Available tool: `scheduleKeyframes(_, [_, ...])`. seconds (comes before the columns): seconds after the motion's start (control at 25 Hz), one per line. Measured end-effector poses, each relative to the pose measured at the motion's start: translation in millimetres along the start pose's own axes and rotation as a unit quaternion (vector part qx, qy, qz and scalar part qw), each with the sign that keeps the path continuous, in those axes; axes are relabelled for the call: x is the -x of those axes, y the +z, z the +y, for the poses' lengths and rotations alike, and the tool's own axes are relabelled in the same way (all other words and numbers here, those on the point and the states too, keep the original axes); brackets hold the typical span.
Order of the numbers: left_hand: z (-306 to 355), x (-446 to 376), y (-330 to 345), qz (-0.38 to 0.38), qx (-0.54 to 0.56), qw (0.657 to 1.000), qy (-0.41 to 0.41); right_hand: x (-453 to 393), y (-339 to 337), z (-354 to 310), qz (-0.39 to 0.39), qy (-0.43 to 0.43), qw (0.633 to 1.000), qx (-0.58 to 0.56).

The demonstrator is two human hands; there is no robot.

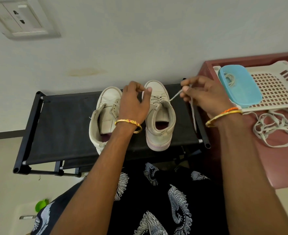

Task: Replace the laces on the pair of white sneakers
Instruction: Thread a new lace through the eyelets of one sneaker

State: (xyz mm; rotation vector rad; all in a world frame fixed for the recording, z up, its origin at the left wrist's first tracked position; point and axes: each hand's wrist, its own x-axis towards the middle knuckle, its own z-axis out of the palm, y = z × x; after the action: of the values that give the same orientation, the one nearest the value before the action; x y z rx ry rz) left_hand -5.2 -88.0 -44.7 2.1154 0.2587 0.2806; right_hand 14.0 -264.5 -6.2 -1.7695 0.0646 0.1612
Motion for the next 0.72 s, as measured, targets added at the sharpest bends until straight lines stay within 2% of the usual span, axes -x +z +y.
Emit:
scheduleKeyframes(0.08, [22.6,-0.4,-4.0,-0.003,0.162,0.986,-0.027,3.2,-0.6,-22.8,-0.061,-0.037,0.994,-0.084])
scheduleKeyframes(0.16, [46.4,2.7,-8.8,-0.119,0.305,0.941,-0.084,2.7,6.8,-33.7,-0.095,-0.061,0.984,-0.138])
scheduleKeyframes(0.24, [56.3,8.5,-10.5,-0.247,0.3,0.917,-0.09,-1.0,13.4,-31.8,-0.087,-0.075,0.98,-0.164])
scheduleKeyframes(0.28, [55.5,11.1,-10.4,-0.278,0.271,0.919,-0.073,-3.6,14.6,-27.2,-0.073,-0.074,0.98,-0.169])
scheduleKeyframes(0.36, [49.2,10.9,-12.0,-0.263,0.234,0.935,-0.035,-8.5,14.6,-19.5,-0.022,-0.057,0.982,-0.177])
scheduleKeyframes(0.48, [38.2,2.2,-19.1,-0.203,0.197,0.958,-0.042,-14.7,14.1,-4.8,0.077,-0.026,0.977,-0.195])
scheduleKeyframes(0.6, [24.5,-1.7,-22.8,-0.19,0.062,0.979,-0.043,-17.0,17.5,13.2,0.134,-0.001,0.974,-0.184])
scheduleKeyframes(0.72, [12.7,-3.0,-24.3,-0.094,-0.034,0.994,-0.038,-17.5,17.3,22.4,0.172,-0.008,0.972,-0.162])
